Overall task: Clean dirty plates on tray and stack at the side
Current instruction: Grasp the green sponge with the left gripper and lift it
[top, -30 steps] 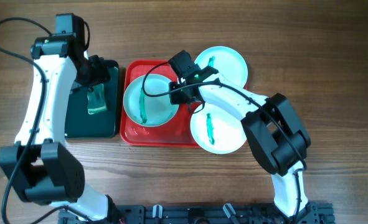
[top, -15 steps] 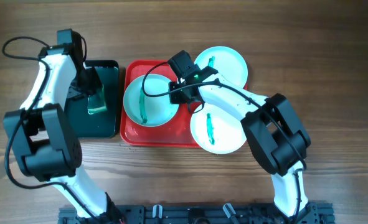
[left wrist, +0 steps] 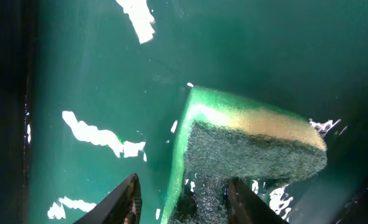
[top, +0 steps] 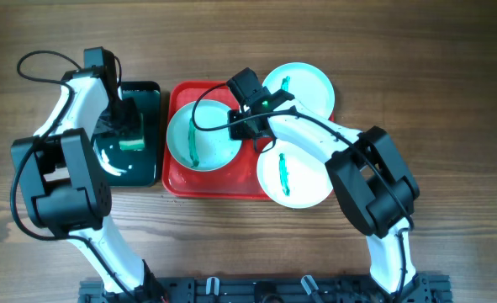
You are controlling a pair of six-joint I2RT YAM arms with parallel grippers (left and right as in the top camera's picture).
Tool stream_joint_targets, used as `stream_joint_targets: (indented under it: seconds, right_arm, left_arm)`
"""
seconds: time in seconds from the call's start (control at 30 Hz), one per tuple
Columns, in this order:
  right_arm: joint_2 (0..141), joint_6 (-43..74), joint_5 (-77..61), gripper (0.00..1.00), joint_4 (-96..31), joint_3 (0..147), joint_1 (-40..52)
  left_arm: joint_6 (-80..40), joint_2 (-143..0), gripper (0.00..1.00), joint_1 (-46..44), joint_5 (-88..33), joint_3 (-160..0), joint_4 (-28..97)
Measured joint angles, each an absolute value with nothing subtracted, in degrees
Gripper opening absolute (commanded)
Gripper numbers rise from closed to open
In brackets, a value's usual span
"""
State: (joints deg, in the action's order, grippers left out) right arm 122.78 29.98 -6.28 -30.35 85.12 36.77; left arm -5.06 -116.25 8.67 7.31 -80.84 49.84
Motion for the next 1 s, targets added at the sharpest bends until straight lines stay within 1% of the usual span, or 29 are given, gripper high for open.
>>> stream_joint_targets:
  seconds: [0.27, 0.3, 0.4, 0.43, 0.67, 0.9, 0.97, 1.0]
  right_arm:
    - [122.8, 30.0, -6.1, 0.06, -30.0, 85.1, 36.8]
    - [122.8, 30.0, -6.1, 0.06, -29.9, 85.1, 36.8]
    - [122.8, 30.0, -6.1, 0.06, -29.9, 85.1, 36.8]
    - [122.8, 30.0, -6.1, 0.06, -29.9, 85.1, 36.8]
    - [122.8, 30.0, -6.1, 0.06, -29.9, 85.1, 36.8]
    - [122.8, 30.0, -6.1, 0.06, -29.8, 85.1, 36.8]
    - [122.8, 30.0, -6.1, 0.06, -29.8, 85.1, 36.8]
    - [122.8, 30.0, -6.1, 0.06, -29.8, 85.1, 36.8]
  left_arm:
    - [-5.0, -116.3, 0.48, 8.8, 7.5, -84.4, 55.8]
    - [-5.0, -116.3, 0.47, 8.8, 7.4, -85.0, 56.4]
    - [-5.1, -116.2, 0.34, 8.7, 7.2, -86.1, 57.2]
    - [-4.8, -116.2, 0.33, 8.7, 7.0, -86.3, 57.6]
    - [-5.0, -116.1, 0.31, 8.7, 2.0, -86.2, 57.6]
    - [-4.1, -115.8, 0.31, 8.7, 0.1, -80.8, 52.6]
    - [-3.7, -115.6, 0.26, 8.7, 0.1, -79.6, 50.8]
    - [-3.7, -115.4, 0.18, 8.7, 0.1, -79.1, 50.2]
